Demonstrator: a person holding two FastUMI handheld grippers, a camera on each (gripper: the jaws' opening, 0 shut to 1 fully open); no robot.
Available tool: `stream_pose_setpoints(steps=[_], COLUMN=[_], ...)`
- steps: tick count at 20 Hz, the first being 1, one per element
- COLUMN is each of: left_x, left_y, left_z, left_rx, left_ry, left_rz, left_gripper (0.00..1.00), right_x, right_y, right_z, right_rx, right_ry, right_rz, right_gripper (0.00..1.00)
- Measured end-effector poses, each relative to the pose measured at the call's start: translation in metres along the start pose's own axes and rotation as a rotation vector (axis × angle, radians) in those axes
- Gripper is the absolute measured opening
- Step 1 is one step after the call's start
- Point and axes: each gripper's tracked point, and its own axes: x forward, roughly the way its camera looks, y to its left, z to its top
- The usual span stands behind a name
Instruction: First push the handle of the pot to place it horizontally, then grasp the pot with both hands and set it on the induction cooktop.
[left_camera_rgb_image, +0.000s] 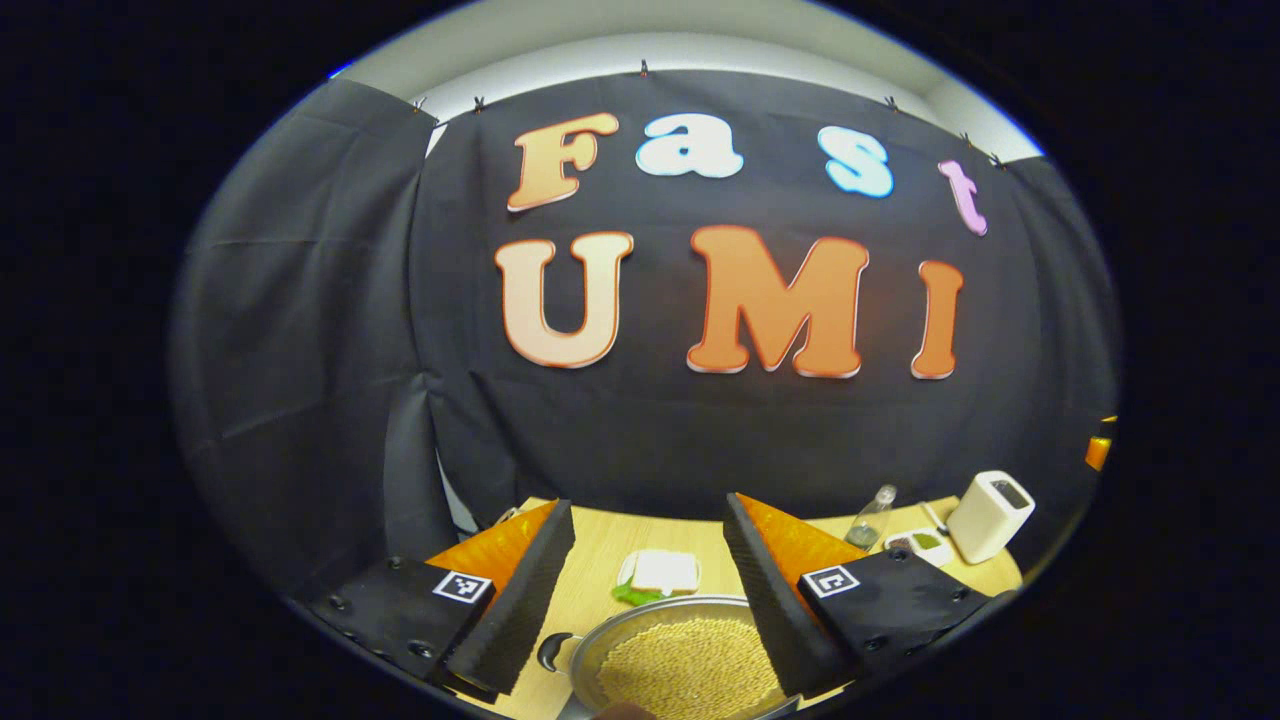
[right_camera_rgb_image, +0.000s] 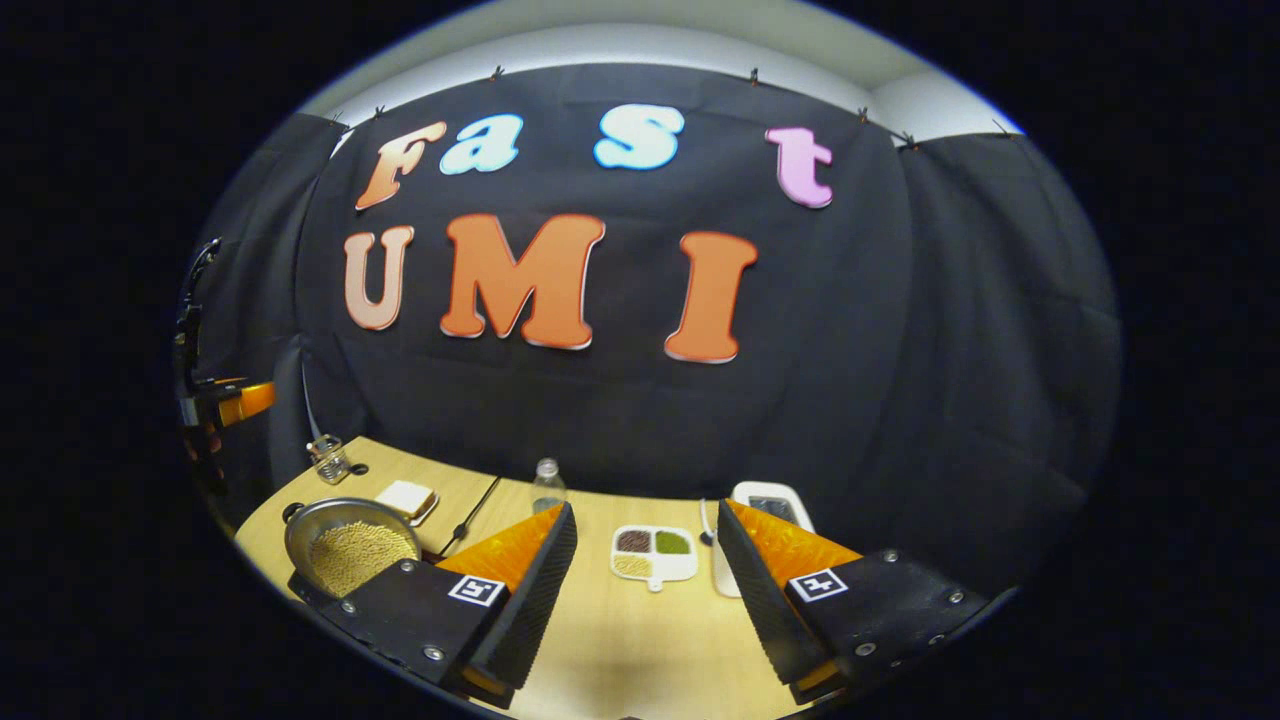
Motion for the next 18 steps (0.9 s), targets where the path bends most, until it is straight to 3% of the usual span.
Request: stream_pose_setpoints(steps=[2,3,4,6,14,17,18], left_x=[-0.013,-0.019,-0.025,-0.039,-0.097,-0.116,-0.122], left_y=[-0.02,-0.028,-0.036,-0.052,-0.086,-0.083,-0.08], left_z=[0.036,0.05,0.066,0.101,0.222,0.249,0.261], left_rx=[-0.032,-0.042,-0.052,-0.072,-0.12,-0.139,-0.14], left_ry=[-0.058,-0.085,-0.115,-0.174,-0.354,-0.398,-0.421], left_rz=[-0.034,-0.049,-0.063,-0.097,-0.205,-0.214,-0.21], left_gripper=[0.96,0.95,0.92,0.92,0.96,0.93,0.96], right_x=[-0.011,-0.023,-0.035,-0.054,-0.11,-0.128,-0.133], right_y=[-0.025,-0.04,-0.051,-0.061,-0.08,-0.081,-0.082], right_z=[0.027,0.041,0.054,0.08,0.184,0.213,0.222], right_rx=[-0.017,-0.024,-0.034,-0.046,-0.03,-0.027,-0.028], right_ry=[-0.058,-0.08,-0.107,-0.159,-0.334,-0.377,-0.389], right_rz=[-0.036,-0.049,-0.054,-0.052,-0.016,-0.001,0.0], right_gripper=[0.88,0.93,0.89,0.89,0.96,0.97,0.97])
